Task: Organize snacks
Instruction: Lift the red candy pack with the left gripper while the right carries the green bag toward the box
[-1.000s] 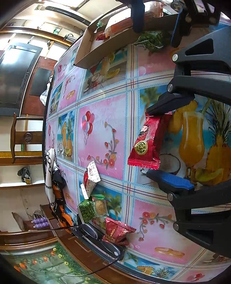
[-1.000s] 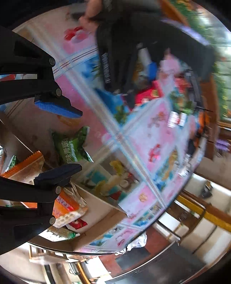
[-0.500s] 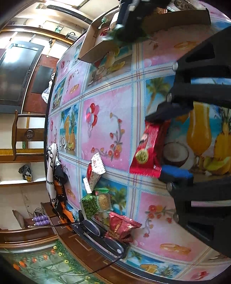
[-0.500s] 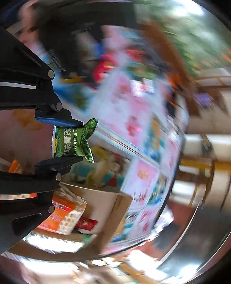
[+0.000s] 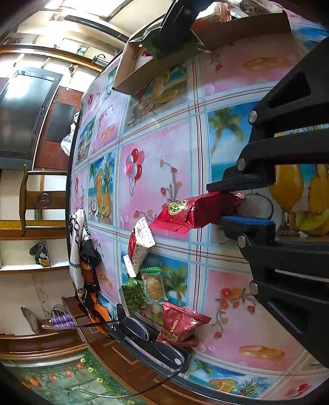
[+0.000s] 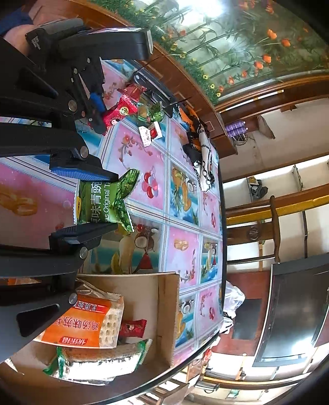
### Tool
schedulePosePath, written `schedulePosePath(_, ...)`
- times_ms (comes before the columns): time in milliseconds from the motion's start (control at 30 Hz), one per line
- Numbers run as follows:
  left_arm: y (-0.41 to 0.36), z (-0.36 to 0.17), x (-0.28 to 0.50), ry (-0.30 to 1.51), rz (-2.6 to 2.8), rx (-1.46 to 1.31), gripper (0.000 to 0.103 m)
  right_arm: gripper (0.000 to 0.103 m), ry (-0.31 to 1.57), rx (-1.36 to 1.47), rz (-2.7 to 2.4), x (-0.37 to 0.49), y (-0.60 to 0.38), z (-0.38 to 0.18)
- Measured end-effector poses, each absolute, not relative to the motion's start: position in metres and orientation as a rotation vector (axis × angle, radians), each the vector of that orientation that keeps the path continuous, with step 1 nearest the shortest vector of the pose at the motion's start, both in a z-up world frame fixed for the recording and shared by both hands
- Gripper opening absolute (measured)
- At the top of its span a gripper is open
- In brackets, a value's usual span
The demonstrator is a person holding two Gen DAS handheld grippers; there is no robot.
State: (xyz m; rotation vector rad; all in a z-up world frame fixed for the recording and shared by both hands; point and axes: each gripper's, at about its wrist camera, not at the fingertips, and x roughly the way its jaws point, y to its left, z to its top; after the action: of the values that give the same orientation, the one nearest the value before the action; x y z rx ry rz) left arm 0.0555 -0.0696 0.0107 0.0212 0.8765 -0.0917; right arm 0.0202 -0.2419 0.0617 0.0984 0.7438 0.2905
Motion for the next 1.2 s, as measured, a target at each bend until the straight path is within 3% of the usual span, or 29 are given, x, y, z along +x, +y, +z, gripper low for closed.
schedulePosePath(1200, -0.107, 0.043, 0.022, 0.622, -0.086, 0.161, 0.016, 0.033, 0.723, 0.104, 0.262, 0.017, -0.248, 0.063)
